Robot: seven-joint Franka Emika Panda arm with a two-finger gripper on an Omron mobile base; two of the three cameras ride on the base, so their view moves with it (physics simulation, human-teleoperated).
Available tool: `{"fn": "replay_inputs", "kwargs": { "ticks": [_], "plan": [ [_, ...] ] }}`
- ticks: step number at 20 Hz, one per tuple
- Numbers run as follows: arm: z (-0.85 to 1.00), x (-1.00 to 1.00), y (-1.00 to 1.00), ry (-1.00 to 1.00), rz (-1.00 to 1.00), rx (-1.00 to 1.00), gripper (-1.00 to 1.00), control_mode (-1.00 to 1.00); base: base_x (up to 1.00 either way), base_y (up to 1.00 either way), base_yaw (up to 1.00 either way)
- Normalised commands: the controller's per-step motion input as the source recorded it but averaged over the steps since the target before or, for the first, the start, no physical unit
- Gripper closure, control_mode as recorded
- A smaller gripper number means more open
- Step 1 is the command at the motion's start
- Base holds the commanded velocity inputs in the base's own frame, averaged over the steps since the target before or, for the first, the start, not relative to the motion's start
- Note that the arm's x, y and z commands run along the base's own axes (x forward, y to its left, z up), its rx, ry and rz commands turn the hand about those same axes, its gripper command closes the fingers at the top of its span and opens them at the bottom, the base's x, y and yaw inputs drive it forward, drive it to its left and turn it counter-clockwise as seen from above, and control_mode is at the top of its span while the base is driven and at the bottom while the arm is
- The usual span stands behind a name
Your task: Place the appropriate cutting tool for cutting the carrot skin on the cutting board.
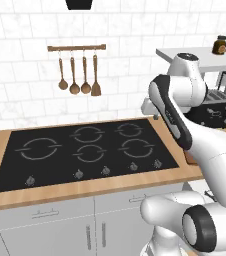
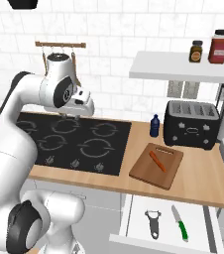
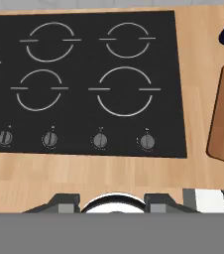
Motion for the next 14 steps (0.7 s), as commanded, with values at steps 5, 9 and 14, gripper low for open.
{"fn": "replay_inputs", "kwargs": {
  "ticks": [5,9,14],
  "plan": [
    [-0.01,-0.60,-0.37,-0.09,-0.04,0.05,-1.00,-1.00,0.00,0.00,0.00],
    [-0.23,-0.91,-1.00,-0.02,-0.12,0.12,-1.00,-1.00,0.00,0.00,0.00],
    [-0.28,-0.90,-1.00,0.09,-0.12,0.11,-1.00,-1.00,0.00,0.00,0.00]
  ]
}}
